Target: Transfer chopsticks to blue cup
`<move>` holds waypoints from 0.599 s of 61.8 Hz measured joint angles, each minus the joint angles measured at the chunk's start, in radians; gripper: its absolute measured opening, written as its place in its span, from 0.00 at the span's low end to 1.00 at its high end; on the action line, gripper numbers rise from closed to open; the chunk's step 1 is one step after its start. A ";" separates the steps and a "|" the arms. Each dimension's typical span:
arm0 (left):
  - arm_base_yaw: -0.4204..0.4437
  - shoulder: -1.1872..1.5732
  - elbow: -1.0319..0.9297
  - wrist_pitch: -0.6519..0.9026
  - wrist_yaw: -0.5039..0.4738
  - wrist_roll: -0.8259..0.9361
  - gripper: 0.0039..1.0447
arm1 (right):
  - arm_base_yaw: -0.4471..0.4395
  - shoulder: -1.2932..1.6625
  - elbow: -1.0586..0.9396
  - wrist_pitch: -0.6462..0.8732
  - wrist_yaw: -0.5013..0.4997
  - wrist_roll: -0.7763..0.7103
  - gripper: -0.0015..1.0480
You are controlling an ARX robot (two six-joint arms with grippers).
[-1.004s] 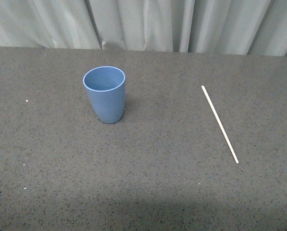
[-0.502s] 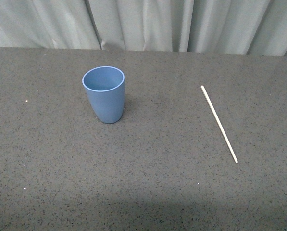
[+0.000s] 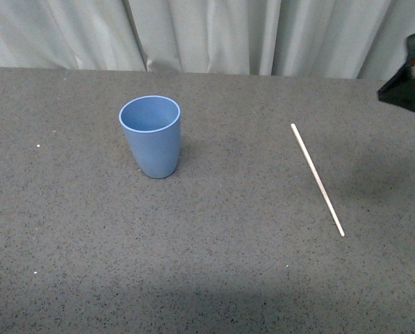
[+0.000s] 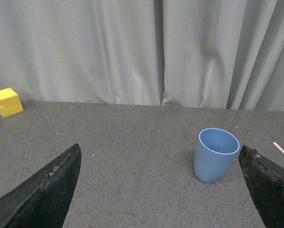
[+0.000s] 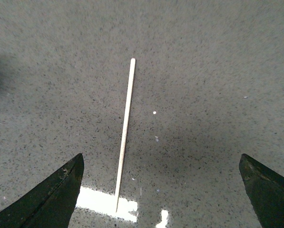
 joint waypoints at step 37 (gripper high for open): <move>0.000 0.000 0.000 0.000 0.000 0.000 0.94 | 0.100 0.574 0.462 -0.252 0.068 0.133 0.91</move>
